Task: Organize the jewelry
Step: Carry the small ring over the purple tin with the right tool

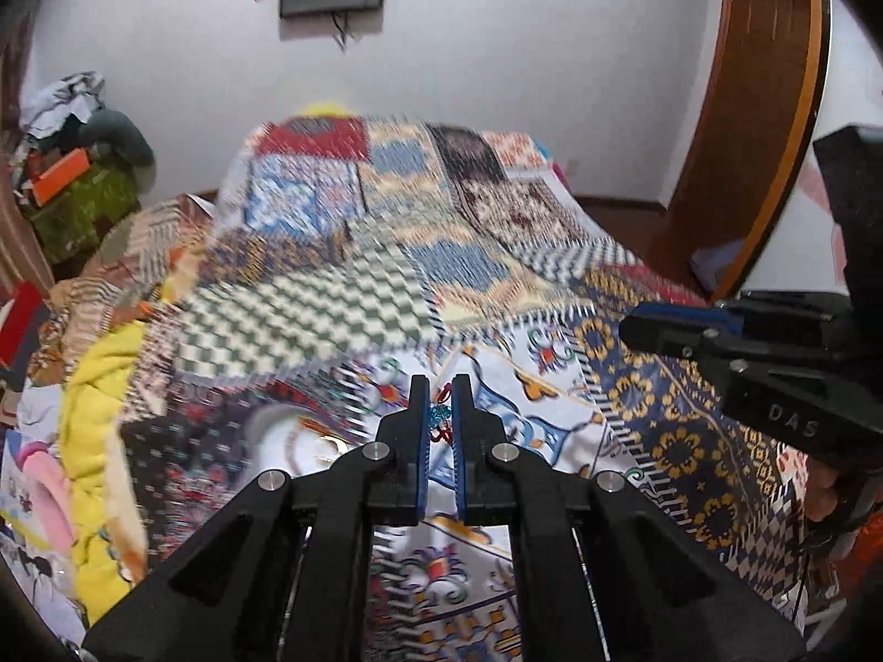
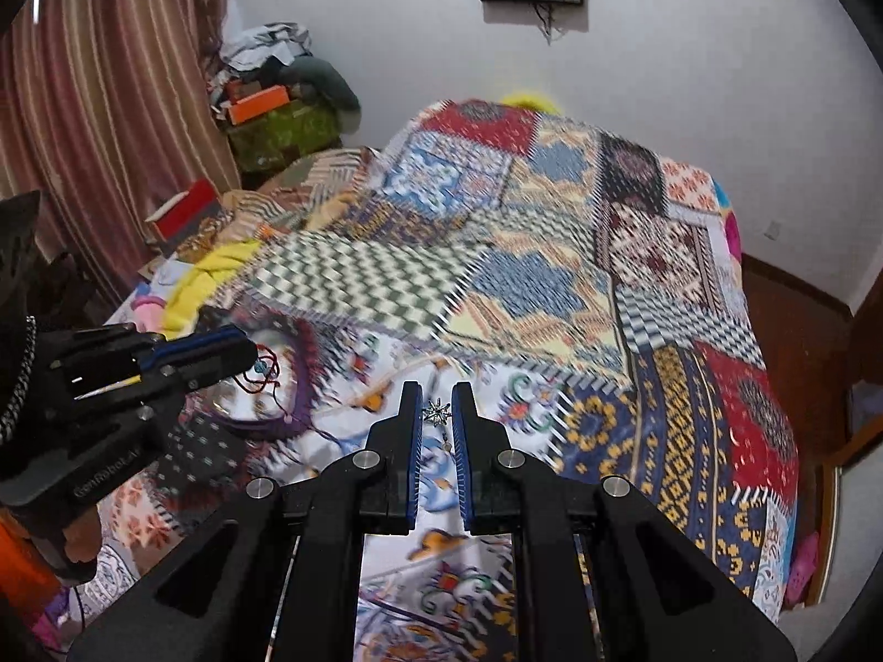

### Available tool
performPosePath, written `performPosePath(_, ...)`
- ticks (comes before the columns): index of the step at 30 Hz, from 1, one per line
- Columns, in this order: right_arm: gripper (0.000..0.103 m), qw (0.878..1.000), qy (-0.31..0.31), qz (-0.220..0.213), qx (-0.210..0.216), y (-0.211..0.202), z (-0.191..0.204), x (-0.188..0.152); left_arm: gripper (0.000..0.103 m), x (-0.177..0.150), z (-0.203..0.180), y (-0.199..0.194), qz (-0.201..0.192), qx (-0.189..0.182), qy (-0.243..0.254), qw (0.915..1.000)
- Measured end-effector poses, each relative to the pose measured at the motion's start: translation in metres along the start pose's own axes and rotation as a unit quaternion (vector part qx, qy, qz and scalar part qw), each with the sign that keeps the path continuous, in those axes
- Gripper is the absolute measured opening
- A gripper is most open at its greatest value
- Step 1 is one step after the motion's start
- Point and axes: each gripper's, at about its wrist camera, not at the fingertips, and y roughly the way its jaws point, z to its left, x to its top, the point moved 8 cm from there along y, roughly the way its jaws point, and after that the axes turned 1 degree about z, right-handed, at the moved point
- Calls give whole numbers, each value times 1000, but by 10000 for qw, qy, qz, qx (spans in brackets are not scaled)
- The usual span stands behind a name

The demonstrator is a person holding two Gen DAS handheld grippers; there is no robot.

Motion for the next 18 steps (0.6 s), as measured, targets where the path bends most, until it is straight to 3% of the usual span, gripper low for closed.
performPosePath(8,10,9995,-224,-153,159,-1,40,13,5,10,36,-44,-413,252,-151,9987)
performPosePath(18,10,9984,-382,-70,420,18,78,21,5,1,75,-58,-455,361,-377,9976)
